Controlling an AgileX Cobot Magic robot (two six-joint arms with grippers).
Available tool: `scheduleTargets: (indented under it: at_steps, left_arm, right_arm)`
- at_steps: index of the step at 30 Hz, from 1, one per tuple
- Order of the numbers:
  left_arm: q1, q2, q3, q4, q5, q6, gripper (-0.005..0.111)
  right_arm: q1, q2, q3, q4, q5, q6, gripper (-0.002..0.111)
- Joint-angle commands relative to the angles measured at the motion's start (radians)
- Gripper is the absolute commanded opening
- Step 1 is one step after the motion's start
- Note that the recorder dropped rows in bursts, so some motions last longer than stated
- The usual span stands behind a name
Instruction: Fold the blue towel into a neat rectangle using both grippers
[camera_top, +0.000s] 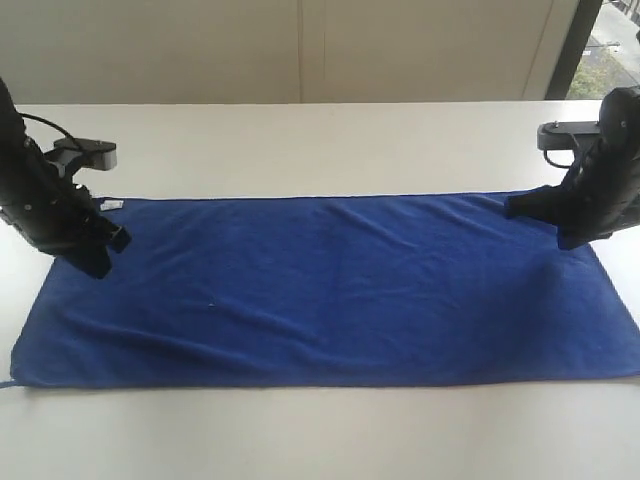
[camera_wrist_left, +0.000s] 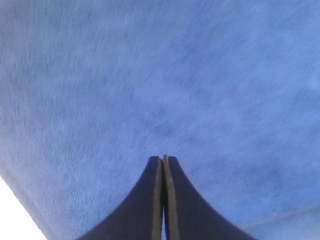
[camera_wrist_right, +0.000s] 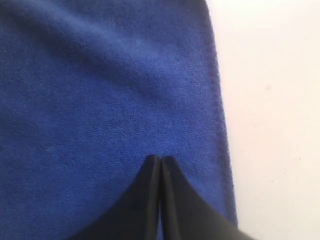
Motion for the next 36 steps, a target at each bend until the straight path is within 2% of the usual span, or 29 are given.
scheduleTargets:
  at_steps: [1, 7, 12, 17, 27, 36]
  left_arm:
    - [-0.003, -0.045, -0.002, -0.052, -0.016, 0.035, 0.000]
    - [0.064, -0.052, -0.002, -0.052, -0.018, -0.058, 0.000]
    - [0.117, -0.052, 0.033, -0.054, -0.014, -0.061, 0.000]
    - [0.119, -0.052, 0.088, -0.052, -0.036, -0.077, 0.000]
    - [0.117, -0.064, 0.088, -0.039, -0.045, -0.077, 0.000]
    - [0.118, -0.301, 0.121, -0.039, -0.040, -0.149, 0.000]
  right_arm:
    - [-0.006, -0.046, 0.004, -0.002, 0.009, -0.005, 0.000]
    - [-0.012, -0.082, 0.004, 0.003, 0.042, -0.036, 0.000]
    - [-0.012, -0.051, 0.004, 0.007, 0.060, -0.075, 0.000]
    - [-0.012, 0.024, 0.004, 0.003, 0.033, -0.075, 0.000]
    - [-0.019, 0.033, 0.004, -0.006, 0.049, -0.064, 0.000]
    - [-0.019, -0.187, 0.006, 0.016, 0.106, -0.064, 0.000]
